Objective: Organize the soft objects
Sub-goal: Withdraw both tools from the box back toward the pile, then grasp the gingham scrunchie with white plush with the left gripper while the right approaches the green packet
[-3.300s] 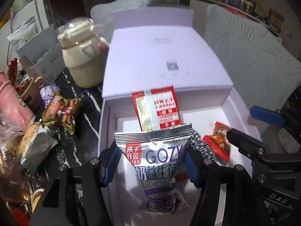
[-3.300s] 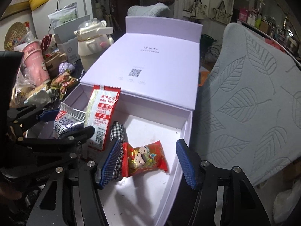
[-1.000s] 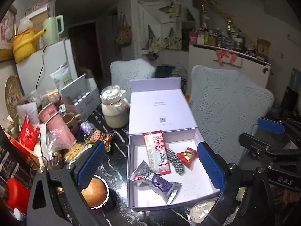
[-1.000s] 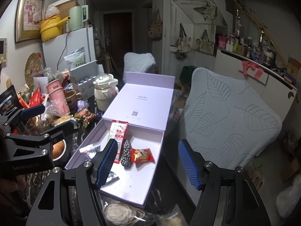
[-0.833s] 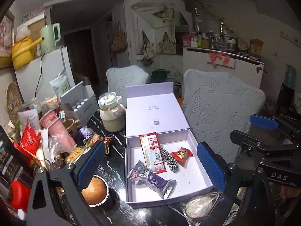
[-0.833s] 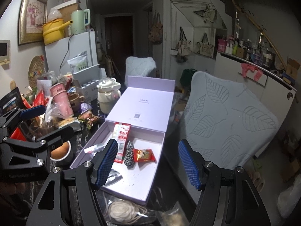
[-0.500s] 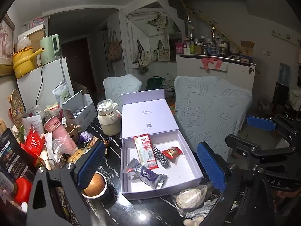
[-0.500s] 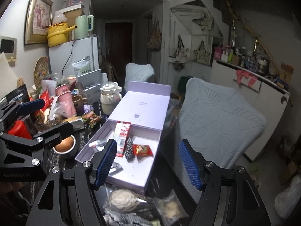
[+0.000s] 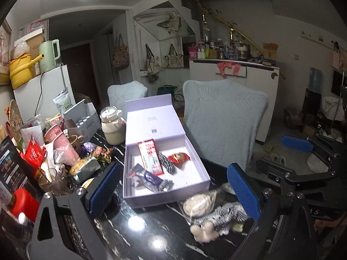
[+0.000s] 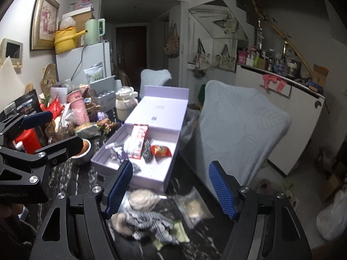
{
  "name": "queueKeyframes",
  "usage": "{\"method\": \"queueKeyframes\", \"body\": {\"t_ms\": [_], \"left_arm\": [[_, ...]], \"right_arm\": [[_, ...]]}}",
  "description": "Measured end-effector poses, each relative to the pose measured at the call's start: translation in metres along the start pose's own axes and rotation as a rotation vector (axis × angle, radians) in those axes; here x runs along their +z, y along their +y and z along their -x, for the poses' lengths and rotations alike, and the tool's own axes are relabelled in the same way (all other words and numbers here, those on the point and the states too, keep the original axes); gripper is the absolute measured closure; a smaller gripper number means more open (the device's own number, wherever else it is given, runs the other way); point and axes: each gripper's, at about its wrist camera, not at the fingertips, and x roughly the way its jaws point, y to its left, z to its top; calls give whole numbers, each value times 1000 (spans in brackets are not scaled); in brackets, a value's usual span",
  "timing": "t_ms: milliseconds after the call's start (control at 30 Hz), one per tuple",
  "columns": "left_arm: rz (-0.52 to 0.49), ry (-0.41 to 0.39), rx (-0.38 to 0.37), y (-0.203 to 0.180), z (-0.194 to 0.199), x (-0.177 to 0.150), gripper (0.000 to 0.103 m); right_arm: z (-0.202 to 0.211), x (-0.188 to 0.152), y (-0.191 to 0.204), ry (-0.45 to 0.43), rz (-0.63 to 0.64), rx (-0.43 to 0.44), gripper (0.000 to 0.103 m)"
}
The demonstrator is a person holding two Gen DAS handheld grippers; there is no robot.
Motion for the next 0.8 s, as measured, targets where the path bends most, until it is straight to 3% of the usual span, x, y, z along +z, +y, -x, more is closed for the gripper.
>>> {"method": "queueKeyframes", "body": {"t_ms": [433, 800], "left_arm": [[6, 102, -70, -13, 2, -50, 3], [8, 193, -174, -22, -17, -83, 3]], "right_arm": [[14, -59, -2, 70, -27, -15, 30], [8, -107, -10, 152, -77, -4, 30]]}}
